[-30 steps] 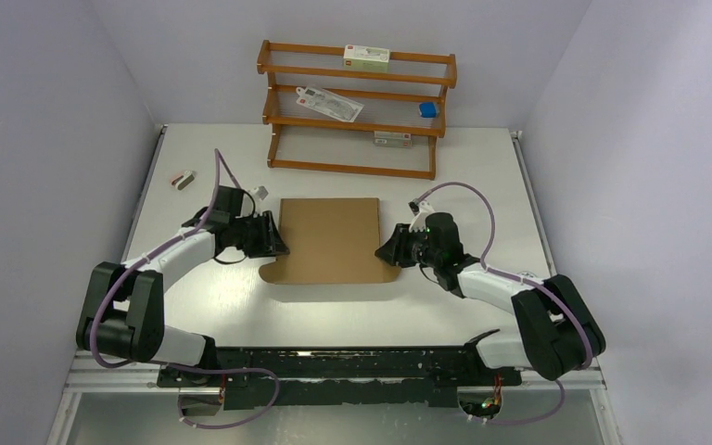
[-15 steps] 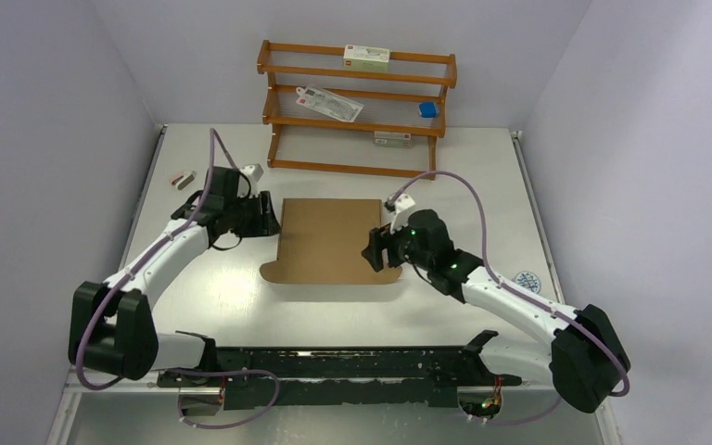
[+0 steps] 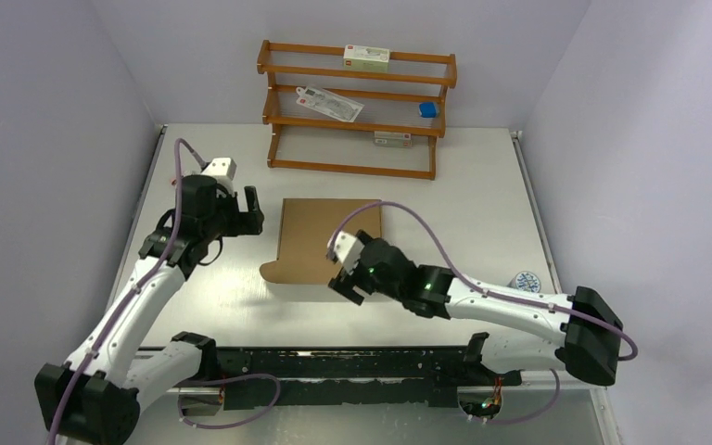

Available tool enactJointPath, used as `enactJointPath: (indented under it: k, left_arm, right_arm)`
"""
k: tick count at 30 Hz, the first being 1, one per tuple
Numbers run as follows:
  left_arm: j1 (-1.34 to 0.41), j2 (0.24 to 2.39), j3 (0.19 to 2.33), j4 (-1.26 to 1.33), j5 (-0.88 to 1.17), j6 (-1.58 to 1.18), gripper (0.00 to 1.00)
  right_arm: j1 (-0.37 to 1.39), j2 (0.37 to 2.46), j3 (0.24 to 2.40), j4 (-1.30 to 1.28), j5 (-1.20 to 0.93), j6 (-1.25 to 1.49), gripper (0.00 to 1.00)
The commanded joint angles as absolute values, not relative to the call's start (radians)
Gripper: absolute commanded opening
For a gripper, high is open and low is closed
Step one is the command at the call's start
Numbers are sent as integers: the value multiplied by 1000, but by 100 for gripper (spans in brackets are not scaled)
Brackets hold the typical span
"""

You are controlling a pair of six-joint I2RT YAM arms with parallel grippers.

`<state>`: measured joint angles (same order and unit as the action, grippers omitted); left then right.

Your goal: Fold the paper box

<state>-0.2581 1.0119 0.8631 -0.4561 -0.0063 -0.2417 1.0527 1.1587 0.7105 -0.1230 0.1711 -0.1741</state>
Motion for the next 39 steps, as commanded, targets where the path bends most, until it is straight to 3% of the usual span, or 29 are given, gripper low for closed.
enactJointPath:
  k: [1, 11, 18, 25, 29, 35, 39]
  left_arm:
    - [-291, 931, 822, -471, -168, -225, 97]
    - [-302, 847, 795, -482, -340, -252, 97]
    - [-321, 837, 790, -479, -336, -253, 97]
    - [-343, 832, 784, -472, -316, -248, 97]
    - [-350, 829, 784, -472, -314, -248, 97]
    - [-354, 807, 784, -468, -293, -239, 96]
    - [-354, 798, 792, -460, -262, -238, 95]
  right_arm:
    - [1192, 1216, 756, -171, 376, -344, 86]
    - [1402, 1452, 792, -52, 640, -494, 83]
    - [1434, 1611, 784, 118, 793, -616, 79]
    - [1438, 1710, 770, 269, 883, -749, 68]
    - [1438, 1753, 768, 304, 899, -779, 50]
    - [1437, 1723, 762, 332, 931, -814, 10]
    - [1434, 1636, 811, 216, 906, -791, 0]
